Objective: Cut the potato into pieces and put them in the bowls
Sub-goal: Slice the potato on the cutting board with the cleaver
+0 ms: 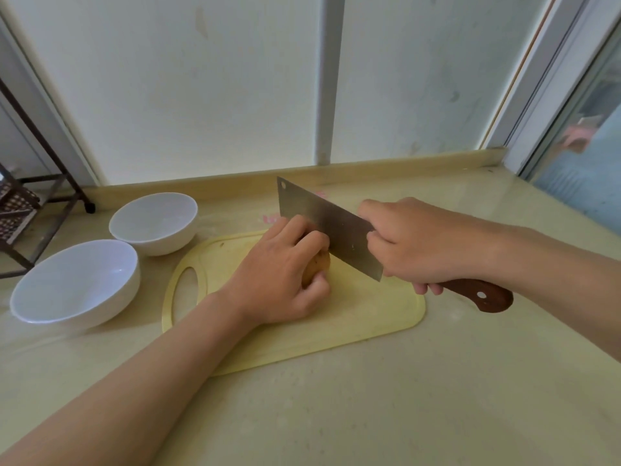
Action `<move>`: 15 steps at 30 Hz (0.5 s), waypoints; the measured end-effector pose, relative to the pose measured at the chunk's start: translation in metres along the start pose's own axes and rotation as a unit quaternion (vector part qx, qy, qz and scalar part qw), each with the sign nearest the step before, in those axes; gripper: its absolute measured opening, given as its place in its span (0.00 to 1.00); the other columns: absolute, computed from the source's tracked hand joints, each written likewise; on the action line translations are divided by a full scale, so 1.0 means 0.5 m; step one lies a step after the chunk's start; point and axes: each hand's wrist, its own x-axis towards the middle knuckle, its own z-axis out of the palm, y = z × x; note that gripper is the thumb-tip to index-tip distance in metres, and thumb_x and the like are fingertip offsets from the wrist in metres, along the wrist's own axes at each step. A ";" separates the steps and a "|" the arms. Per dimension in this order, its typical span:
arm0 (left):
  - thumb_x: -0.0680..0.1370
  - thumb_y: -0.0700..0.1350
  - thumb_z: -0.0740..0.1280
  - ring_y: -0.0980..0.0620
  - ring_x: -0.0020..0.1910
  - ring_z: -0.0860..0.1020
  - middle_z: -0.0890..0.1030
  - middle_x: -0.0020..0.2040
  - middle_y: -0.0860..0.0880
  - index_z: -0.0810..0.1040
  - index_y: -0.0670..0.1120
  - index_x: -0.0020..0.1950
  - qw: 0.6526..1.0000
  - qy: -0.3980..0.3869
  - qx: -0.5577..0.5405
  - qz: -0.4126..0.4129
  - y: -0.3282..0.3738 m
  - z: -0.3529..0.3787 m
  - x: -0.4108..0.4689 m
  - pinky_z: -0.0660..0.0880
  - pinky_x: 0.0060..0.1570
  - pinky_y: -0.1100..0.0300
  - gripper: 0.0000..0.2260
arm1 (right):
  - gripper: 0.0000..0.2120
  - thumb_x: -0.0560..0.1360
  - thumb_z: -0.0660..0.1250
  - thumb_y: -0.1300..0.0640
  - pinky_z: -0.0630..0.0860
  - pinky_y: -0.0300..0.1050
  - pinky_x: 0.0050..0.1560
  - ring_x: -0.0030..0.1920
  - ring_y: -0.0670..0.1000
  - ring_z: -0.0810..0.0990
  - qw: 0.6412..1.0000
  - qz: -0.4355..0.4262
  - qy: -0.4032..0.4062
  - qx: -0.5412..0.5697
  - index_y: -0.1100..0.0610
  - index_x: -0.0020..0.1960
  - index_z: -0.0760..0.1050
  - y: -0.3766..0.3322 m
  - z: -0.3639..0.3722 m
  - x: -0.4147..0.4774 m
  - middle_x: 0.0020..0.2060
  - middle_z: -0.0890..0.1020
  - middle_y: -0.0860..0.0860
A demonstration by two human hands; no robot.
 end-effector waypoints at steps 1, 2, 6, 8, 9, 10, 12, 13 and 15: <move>0.71 0.51 0.65 0.48 0.46 0.70 0.73 0.51 0.47 0.76 0.44 0.55 1.000 0.001 0.001 0.001 0.000 0.000 0.000 0.72 0.47 0.52 0.16 | 0.08 0.84 0.52 0.58 0.79 0.48 0.26 0.22 0.51 0.79 1.000 -0.003 0.008 0.006 0.55 0.47 0.64 0.000 -0.001 0.000 0.41 0.79 0.58; 0.71 0.51 0.65 0.48 0.46 0.70 0.74 0.51 0.47 0.76 0.44 0.54 1.000 0.003 0.002 0.001 0.001 0.000 0.000 0.72 0.47 0.53 0.16 | 0.08 0.84 0.52 0.58 0.80 0.49 0.26 0.22 0.50 0.79 1.000 -0.005 0.015 0.012 0.54 0.46 0.64 -0.001 -0.002 -0.001 0.41 0.80 0.58; 0.71 0.50 0.64 0.49 0.44 0.67 0.73 0.49 0.47 0.77 0.43 0.53 1.000 0.011 0.006 0.002 0.002 0.000 0.002 0.71 0.45 0.54 0.16 | 0.17 0.84 0.52 0.58 0.81 0.51 0.26 0.24 0.52 0.80 0.999 -0.021 0.020 0.019 0.41 0.41 0.59 -0.016 -0.013 -0.009 0.41 0.80 0.56; 0.71 0.50 0.65 0.49 0.44 0.67 0.73 0.49 0.46 0.77 0.42 0.53 1.000 0.012 0.008 0.003 0.002 0.001 0.002 0.71 0.45 0.54 0.15 | 0.20 0.84 0.51 0.59 0.80 0.48 0.25 0.22 0.50 0.78 0.999 -0.025 0.019 0.025 0.38 0.39 0.56 -0.024 -0.019 -0.014 0.41 0.80 0.55; 0.71 0.49 0.65 0.49 0.43 0.66 0.73 0.49 0.46 0.77 0.42 0.53 1.000 0.011 0.008 0.003 0.002 0.001 0.003 0.71 0.46 0.54 0.15 | 0.21 0.84 0.51 0.59 0.79 0.47 0.25 0.21 0.50 0.78 0.999 -0.025 0.018 0.028 0.38 0.39 0.56 -0.026 -0.022 -0.015 0.41 0.80 0.55; 0.71 0.49 0.65 0.49 0.43 0.66 0.73 0.49 0.46 0.77 0.42 0.53 1.000 0.011 0.009 0.002 0.003 0.002 0.003 0.71 0.46 0.54 0.15 | 0.21 0.84 0.51 0.60 0.78 0.46 0.25 0.21 0.50 0.77 0.999 -0.025 0.018 0.031 0.38 0.39 0.56 -0.028 -0.024 -0.015 0.41 0.80 0.54; 0.71 0.49 0.65 0.48 0.43 0.67 0.72 0.48 0.46 0.77 0.42 0.53 1.000 0.009 0.011 0.001 0.003 0.002 0.003 0.71 0.46 0.54 0.15 | 0.21 0.84 0.51 0.60 0.78 0.46 0.25 0.21 0.50 0.77 0.999 -0.025 0.016 0.034 0.37 0.39 0.57 -0.030 -0.026 -0.017 0.41 0.80 0.55; 0.71 0.49 0.65 0.48 0.43 0.67 0.72 0.48 0.46 0.77 0.42 0.53 1.000 0.009 0.012 -0.001 0.003 0.003 0.003 0.70 0.46 0.54 0.15 | 0.21 0.84 0.51 0.60 0.78 0.46 0.25 0.21 0.49 0.77 0.999 -0.025 0.017 0.036 0.37 0.39 0.57 -0.030 -0.026 -0.017 0.41 0.80 0.55; 0.71 0.49 0.65 0.48 0.43 0.66 0.71 0.48 0.46 0.77 0.42 0.53 1.000 0.010 0.011 -0.007 0.003 0.003 0.003 0.70 0.45 0.55 0.15 | 0.21 0.84 0.51 0.60 0.78 0.46 0.25 0.21 0.49 0.77 0.999 -0.024 0.017 0.038 0.38 0.38 0.55 -0.030 -0.025 -0.019 0.42 0.81 0.55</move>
